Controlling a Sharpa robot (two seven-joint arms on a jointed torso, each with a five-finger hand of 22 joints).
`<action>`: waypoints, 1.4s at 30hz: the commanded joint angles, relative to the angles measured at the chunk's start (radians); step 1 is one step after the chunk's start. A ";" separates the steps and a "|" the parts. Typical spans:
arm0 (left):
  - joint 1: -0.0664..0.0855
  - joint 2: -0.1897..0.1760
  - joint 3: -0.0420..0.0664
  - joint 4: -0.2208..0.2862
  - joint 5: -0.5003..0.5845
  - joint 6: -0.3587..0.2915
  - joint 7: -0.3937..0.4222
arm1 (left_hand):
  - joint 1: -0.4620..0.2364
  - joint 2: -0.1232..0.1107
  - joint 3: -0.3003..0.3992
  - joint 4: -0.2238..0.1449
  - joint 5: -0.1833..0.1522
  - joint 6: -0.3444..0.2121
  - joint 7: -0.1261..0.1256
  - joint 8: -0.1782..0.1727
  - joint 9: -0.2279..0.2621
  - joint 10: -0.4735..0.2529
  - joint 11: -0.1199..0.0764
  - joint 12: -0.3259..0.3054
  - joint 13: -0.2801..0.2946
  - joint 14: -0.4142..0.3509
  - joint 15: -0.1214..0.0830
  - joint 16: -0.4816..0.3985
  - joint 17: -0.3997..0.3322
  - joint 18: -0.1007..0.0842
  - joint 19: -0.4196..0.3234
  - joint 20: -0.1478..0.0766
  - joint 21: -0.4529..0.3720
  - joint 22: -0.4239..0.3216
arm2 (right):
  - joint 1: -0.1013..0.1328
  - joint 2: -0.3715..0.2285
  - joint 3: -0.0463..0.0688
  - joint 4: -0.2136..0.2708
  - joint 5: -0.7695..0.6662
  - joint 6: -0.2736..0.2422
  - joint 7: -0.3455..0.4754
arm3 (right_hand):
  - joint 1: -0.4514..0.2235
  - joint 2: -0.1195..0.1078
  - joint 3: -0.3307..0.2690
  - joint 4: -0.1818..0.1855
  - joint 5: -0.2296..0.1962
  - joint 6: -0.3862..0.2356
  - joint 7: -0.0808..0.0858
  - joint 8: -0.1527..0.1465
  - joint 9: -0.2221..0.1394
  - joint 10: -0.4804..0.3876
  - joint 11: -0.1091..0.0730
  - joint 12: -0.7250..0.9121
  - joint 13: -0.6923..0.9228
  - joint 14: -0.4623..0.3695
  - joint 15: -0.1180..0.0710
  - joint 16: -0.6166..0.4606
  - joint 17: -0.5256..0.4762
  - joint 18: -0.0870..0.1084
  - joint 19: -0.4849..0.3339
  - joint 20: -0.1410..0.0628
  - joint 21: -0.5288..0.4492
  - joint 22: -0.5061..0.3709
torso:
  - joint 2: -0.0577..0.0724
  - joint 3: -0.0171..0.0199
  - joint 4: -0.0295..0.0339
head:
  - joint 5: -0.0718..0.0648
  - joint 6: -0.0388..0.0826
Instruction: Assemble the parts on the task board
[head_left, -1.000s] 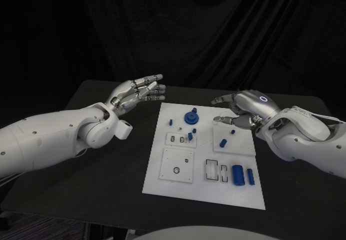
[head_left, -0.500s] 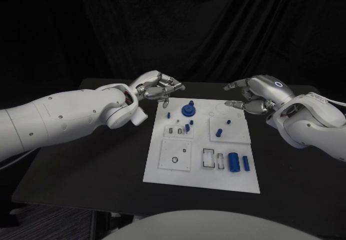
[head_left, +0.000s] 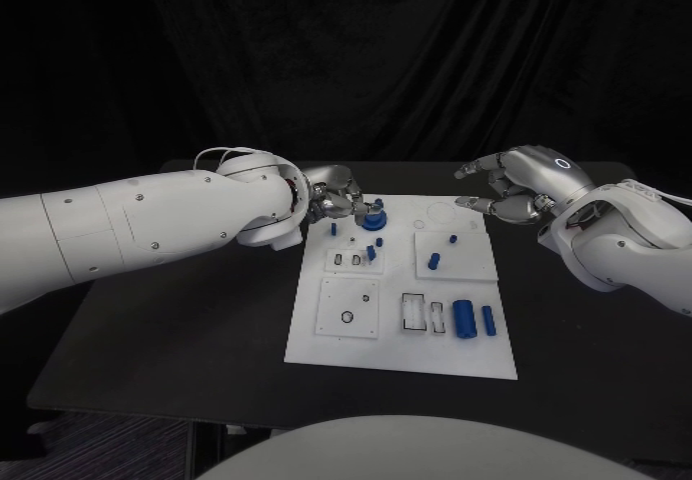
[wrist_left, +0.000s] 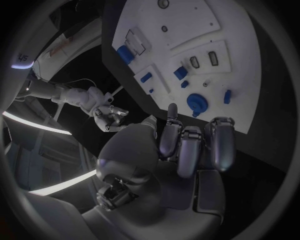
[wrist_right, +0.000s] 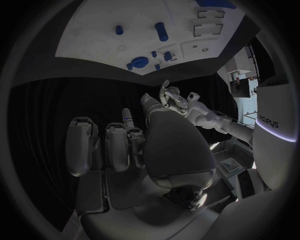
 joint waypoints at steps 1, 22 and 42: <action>0.004 0.009 0.001 0.022 -0.079 0.095 -0.198 | -0.025 -0.001 -0.015 0.000 -0.006 -0.002 -0.013 0.056 0.084 0.152 -0.061 0.184 0.312 0.106 -0.017 0.003 0.263 -0.012 0.027 -0.013 0.009 0.046 | 0.000 0.003 0.001 -0.005 0.001 0.020 -0.021 | -0.002 0.013 -0.001 -0.006 0.006 0.008 -0.001 0.004 -0.001 0.107 0.007 0.003 0.263 0.068 0.008 -0.005 0.097 0.011 0.036 0.006 -0.002 0.207 | 0.004 0.0048 -0.0088 | 0.003 0.000; 0.003 0.068 0.001 0.034 -0.086 0.129 -0.320 | -0.088 -0.010 -0.056 0.001 0.005 0.007 -0.035 0.076 0.229 0.152 -0.084 0.184 0.312 0.106 -0.041 0.003 0.263 -0.013 0.043 -0.039 0.002 0.050 | -0.003 0.008 0.001 -0.009 0.001 0.019 -0.022 | -0.004 0.015 -0.001 -0.005 0.014 0.005 -0.002 -0.001 -0.004 0.107 0.006 0.003 0.263 0.068 0.008 -0.005 0.096 0.012 0.035 0.006 -0.006 0.206 | 0.011 0.0224 -0.0249 | 0.007 0.000; -0.005 0.087 0.001 0.016 -0.086 0.105 -0.316 | -0.079 -0.012 -0.059 -0.005 0.035 0.078 -0.050 0.021 0.256 0.152 -0.098 0.184 0.312 0.106 -0.054 0.003 0.263 -0.013 0.046 -0.051 -0.006 0.047 | -0.003 0.013 0.001 -0.011 0.001 0.029 -0.029 | -0.006 0.016 -0.002 -0.005 0.017 0.003 -0.002 -0.003 -0.005 0.107 0.006 0.003 0.263 0.067 0.008 -0.009 0.092 0.013 0.034 0.006 -0.009 0.205 | 0.011 0.0163 -0.0231 | 0.001 0.000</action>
